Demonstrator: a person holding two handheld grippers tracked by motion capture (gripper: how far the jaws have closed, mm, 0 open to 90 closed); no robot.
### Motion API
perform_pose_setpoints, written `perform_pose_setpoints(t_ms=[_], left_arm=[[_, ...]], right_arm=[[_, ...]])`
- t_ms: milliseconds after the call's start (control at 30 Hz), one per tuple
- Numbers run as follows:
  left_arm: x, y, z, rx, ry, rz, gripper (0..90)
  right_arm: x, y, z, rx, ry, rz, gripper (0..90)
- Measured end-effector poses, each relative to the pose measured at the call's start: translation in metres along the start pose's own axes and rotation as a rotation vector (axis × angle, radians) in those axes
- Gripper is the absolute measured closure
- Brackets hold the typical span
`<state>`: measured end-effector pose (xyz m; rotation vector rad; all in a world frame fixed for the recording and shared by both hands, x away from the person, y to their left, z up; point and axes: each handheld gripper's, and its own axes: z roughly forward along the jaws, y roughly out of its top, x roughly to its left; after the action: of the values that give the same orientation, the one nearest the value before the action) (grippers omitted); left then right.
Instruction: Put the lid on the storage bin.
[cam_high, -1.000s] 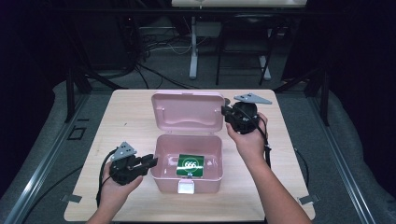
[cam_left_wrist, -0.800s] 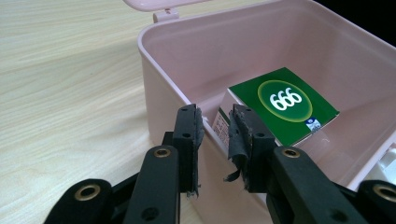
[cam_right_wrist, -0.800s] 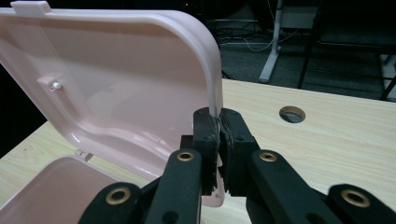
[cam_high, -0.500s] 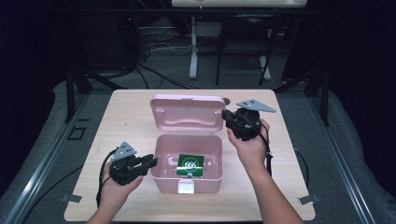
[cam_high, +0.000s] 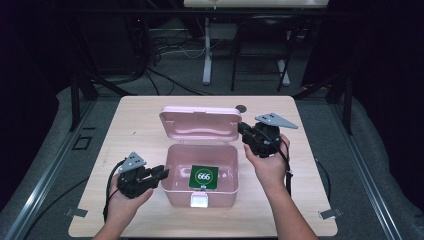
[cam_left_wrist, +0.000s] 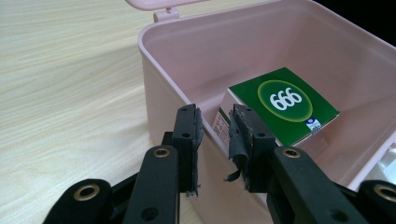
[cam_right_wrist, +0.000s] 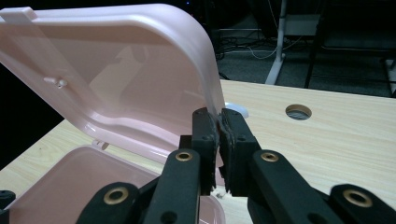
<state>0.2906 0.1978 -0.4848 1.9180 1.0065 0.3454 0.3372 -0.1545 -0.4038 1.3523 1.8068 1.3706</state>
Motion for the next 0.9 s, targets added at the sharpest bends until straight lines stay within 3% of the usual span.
perform_pose_setpoints(t_ms=[367,467,500,567,600,667,767,800,833,867,900], left_arm=[[0.000,0.000,0.000,-0.002,-0.001,0.002,71.8],[0.000,0.000,0.000,-0.001,-0.005,0.002,71.7],[0.001,0.000,0.000,0.001,-0.005,0.003,71.6],[0.001,0.000,0.000,0.001,-0.007,0.003,71.6],[0.001,0.000,-0.001,0.003,-0.008,0.002,71.6],[0.001,0.000,-0.001,0.004,-0.009,0.003,71.5],[0.000,0.000,0.001,0.003,0.001,0.002,71.0],[0.000,0.000,0.001,0.003,0.003,0.003,71.0],[-0.001,0.000,0.001,0.004,0.004,0.004,71.0],[-0.001,0.000,0.001,0.004,0.004,0.004,71.0],[0.000,0.000,0.001,0.003,-0.001,0.001,70.9]], right_arm=[[-0.003,-0.008,-0.002,0.004,0.019,0.025,88.1],[-0.003,-0.008,0.000,0.014,0.057,0.033,90.0],[0.003,-0.009,0.003,0.017,0.048,0.002,90.0],[0.005,-0.009,0.003,0.010,0.042,-0.007,89.8],[0.005,-0.010,-0.001,-0.035,0.019,-0.001,79.0],[0.000,-0.008,-0.003,-0.090,0.026,0.009,68.9],[-0.014,0.004,0.016,-0.136,0.021,0.007,53.1],[-0.022,0.011,0.030,-0.125,0.000,0.006,55.6],[-0.026,0.014,0.039,-0.076,-0.002,0.011,64.0],[-0.029,0.018,0.050,0.004,0.035,0.051,73.8],[-0.029,0.019,0.056,0.054,0.060,0.079,77.4]])
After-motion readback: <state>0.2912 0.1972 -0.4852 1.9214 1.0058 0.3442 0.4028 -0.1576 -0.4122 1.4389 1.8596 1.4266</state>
